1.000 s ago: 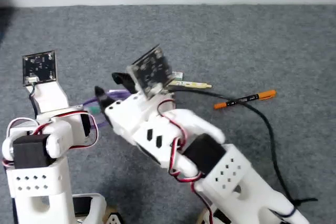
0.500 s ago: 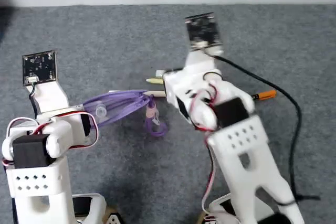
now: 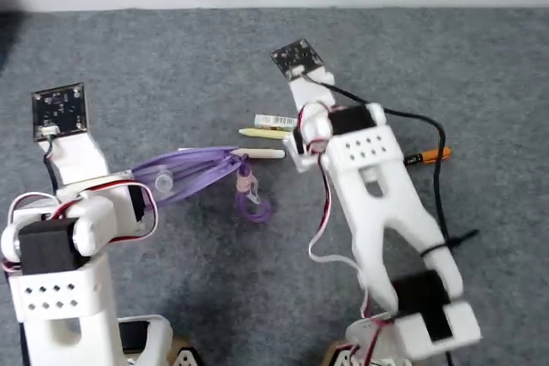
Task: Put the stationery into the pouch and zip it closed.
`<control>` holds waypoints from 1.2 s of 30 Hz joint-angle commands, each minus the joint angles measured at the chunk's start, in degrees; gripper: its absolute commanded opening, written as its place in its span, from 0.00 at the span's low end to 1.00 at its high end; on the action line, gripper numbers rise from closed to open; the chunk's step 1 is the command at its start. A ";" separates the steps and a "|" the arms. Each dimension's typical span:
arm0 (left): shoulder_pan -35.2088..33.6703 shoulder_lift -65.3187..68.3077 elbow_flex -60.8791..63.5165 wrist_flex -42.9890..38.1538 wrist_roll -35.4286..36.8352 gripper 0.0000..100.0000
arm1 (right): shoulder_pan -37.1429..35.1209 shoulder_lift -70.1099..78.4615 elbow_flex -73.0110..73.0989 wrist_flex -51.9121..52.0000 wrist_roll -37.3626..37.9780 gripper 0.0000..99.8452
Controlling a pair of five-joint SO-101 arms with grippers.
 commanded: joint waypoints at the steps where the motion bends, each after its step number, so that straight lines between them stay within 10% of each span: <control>1: -1.67 0.79 0.48 -1.05 0.53 0.01 | 2.33 7.08 -10.29 0.48 4.31 0.26; 22: -1.41 0.88 1.63 -3.87 0.35 0.01 | 1.89 49.19 -46.42 5.58 15.21 0.26; 29: -1.67 0.79 1.63 -3.87 0.44 0.01 | 1.98 54.81 -55.21 16.66 15.03 0.01; 36: -1.67 0.79 1.63 -3.87 0.44 0.01 | 1.98 54.55 -61.36 32.40 14.86 0.01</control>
